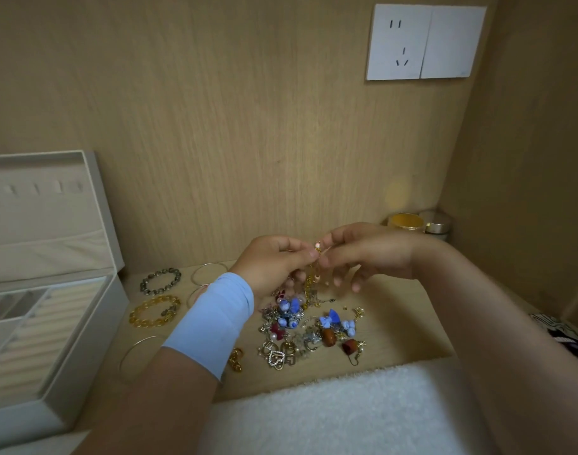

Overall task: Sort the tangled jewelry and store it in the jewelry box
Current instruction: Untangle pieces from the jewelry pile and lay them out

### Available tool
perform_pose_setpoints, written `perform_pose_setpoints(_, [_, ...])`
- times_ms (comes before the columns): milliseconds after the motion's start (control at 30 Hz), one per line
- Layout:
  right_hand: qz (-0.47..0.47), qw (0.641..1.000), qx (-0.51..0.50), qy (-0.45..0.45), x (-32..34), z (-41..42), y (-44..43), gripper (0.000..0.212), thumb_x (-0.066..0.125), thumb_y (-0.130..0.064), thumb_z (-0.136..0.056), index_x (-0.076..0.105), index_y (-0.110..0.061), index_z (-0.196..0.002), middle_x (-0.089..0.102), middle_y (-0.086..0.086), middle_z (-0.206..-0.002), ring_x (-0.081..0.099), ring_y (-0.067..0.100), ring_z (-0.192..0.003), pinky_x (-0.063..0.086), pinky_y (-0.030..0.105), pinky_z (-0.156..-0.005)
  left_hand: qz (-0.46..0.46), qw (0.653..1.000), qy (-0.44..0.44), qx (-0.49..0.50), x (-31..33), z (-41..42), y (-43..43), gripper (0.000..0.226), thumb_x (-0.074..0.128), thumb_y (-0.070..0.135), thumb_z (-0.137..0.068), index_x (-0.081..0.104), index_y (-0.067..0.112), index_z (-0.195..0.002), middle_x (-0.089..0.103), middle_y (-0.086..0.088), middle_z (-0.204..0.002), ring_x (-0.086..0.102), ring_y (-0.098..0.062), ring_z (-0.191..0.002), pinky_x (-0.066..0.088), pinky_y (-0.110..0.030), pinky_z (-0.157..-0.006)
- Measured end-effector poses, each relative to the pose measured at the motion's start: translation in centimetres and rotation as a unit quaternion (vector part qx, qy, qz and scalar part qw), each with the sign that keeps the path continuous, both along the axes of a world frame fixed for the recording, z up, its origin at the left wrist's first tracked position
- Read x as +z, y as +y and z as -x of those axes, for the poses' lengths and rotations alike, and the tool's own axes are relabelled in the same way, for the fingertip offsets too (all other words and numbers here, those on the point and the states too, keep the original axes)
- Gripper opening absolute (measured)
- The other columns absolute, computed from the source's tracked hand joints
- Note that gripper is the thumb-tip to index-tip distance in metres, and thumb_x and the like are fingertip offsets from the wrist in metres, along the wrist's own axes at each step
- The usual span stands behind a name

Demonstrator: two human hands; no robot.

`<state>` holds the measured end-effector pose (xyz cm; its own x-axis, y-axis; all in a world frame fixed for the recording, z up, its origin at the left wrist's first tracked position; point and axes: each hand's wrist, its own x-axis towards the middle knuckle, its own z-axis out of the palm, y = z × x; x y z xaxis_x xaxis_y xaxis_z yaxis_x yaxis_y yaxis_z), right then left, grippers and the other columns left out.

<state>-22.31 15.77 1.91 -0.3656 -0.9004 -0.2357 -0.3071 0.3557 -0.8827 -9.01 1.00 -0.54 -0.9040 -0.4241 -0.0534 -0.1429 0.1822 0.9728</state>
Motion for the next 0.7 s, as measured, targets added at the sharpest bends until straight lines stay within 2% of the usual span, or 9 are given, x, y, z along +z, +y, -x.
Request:
perform_pose_setpoints(67, [-0.041,0.998,0.024,0.034,-0.2,-0.2,0.0,0.032,0.073,-0.02,-0.09,0.066,-0.007,-0.118,0.073,0.008,-0.103,0.068,0.017,-0.084,0.053,0.029,-0.064,-0.05,0.999,0.01,0.008,-0.1,0.2,-0.1,0.011,0.072,0.019,-0.09,0.072,0.013,-0.098,0.069,-0.005,-0.074,0.058,-0.013,-0.062,0.051,-0.02,-0.053])
perform_pose_setpoints(167, [-0.054,0.997,0.016,0.047,-0.5,-0.3,-0.4,0.02,0.074,-0.018,-0.089,0.073,-0.008,-0.106,0.076,0.013,-0.1,0.069,0.016,-0.078,0.051,0.025,-0.058,-0.094,0.995,0.02,0.022,-0.2,0.5,0.1,0.011,0.071,0.018,-0.09,0.071,0.013,-0.1,0.075,-0.003,-0.085,0.064,-0.009,-0.066,0.053,-0.023,-0.065])
perform_pose_setpoints(267, [-0.038,0.998,0.002,0.057,-0.7,-0.1,-0.5,0.005,0.071,-0.018,-0.091,0.074,-0.015,-0.094,0.076,0.01,-0.096,0.068,0.016,-0.072,0.05,0.025,-0.055,-0.086,0.995,0.024,0.036,-0.2,0.7,0.1,0.012,0.072,0.019,-0.089,0.071,0.014,-0.1,0.077,-0.004,-0.094,0.065,-0.008,-0.067,0.051,-0.022,-0.063])
perform_pose_setpoints(367, [-0.026,0.998,-0.008,0.052,-0.5,0.0,-0.4,0.006,0.067,-0.021,-0.096,0.069,-0.017,-0.099,0.075,0.003,-0.092,0.068,0.018,-0.075,0.05,0.026,-0.056,-0.109,0.993,0.024,0.039,0.0,0.6,0.2,0.013,0.072,0.019,-0.089,0.07,0.012,-0.101,0.077,-0.006,-0.091,0.07,-0.012,-0.072,0.054,-0.021,-0.063])
perform_pose_setpoints(467, [-0.03,0.998,0.0,0.062,-0.3,-0.4,-0.5,0.016,0.073,-0.024,-0.091,0.068,-0.015,-0.103,0.074,0.002,-0.091,0.07,0.017,-0.081,0.051,0.027,-0.059,-0.127,0.991,0.031,0.039,0.3,0.5,0.4,0.013,0.073,0.016,-0.089,0.07,0.011,-0.1,0.077,-0.009,-0.092,0.074,-0.018,-0.079,0.058,-0.022,-0.065])
perform_pose_setpoints(567, [-0.022,0.997,-0.01,0.079,-0.3,-0.6,-0.7,0.024,0.076,-0.026,-0.088,0.073,-0.007,-0.101,0.075,0.007,-0.088,0.071,0.017,-0.08,0.051,0.026,-0.059,-0.108,0.992,0.041,0.043,0.5,0.5,0.5,0.012,0.072,0.013,-0.089,0.07,0.009,-0.099,0.077,-0.011,-0.088,0.074,-0.017,-0.075,0.057,-0.019,-0.062])
perform_pose_setpoints(700, [-0.009,0.996,-0.028,0.087,0.0,-0.2,-0.3,0.013,0.075,-0.022,-0.088,0.077,-0.01,-0.094,0.077,0.003,-0.083,0.072,0.014,-0.075,0.053,0.026,-0.062,-0.035,0.997,0.051,0.054,0.8,0.2,-0.1,0.008,0.071,0.013,-0.09,0.071,0.009,-0.097,0.077,-0.004,-0.083,0.071,-0.012,-0.071,0.055,-0.017,-0.06])
